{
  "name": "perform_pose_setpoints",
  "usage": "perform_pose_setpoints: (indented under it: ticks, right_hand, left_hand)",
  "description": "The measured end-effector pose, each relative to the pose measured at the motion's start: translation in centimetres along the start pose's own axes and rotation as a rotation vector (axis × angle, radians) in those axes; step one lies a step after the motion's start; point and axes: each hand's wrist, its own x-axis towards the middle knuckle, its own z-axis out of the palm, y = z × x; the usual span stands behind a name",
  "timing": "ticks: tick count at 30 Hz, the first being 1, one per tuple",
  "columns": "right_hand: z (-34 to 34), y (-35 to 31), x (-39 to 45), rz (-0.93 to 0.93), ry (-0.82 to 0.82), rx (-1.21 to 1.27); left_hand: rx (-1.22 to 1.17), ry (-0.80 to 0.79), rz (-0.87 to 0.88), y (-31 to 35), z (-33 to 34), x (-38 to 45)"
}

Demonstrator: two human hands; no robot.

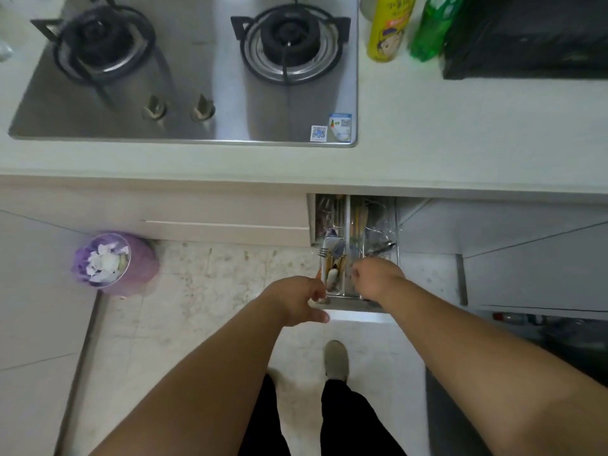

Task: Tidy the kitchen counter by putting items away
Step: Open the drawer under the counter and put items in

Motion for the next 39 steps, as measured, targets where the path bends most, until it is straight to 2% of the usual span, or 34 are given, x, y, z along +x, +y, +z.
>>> perform_pose_setpoints:
  ticks: [6,9,13,19,22,25,29,36,39]
  right_hand:
    - [-2.6,3.6,-4.5,-0.026,0.127,0.089]
    - [-3.3,4.5,-6.5,-0.050,0.238,0.095]
    - [-3.2,5.5,-7.5,-0.044,0.399,0.137]
    - [-3.2,6.3,-6.0,-0.018,0.361,0.220]
    - [-3.3,6.9,-4.6,-0.046,0.349,0.213]
    - [-3.8,7.3,-3.2,-0.051,0.287,0.177]
    - [-4.9,6.9,-2.1,-0.032,0.272,0.149]
    - [-5.8,6.0,-2.3,-0.018,0.251,0.109]
    - [-6.3,5.2,-2.5,-0.014,0.244,0.084]
  left_hand:
    - [0.297,0.271,-0.021,3.7,-2.5,0.5]
    - [0.323,0.289,-0.071,5.5,-3.3,1.2]
    - [0.264,0.224,-0.098,7.6,-4.0,2.4]
    - [0.116,0.228,-0.161,7.2,-5.4,4.4]
    - [0.059,0.204,-0.145,6.7,-6.4,4.8]
    - [0.020,0.255,-0.124,6.4,-7.6,5.3]
    - [0.051,0.258,-0.068,6.5,-8.7,5.1]
    - [0.112,0.190,-0.083,5.0,-8.8,3.4]
    - [0.113,0.225,-0.076,4.8,-9.6,2.3]
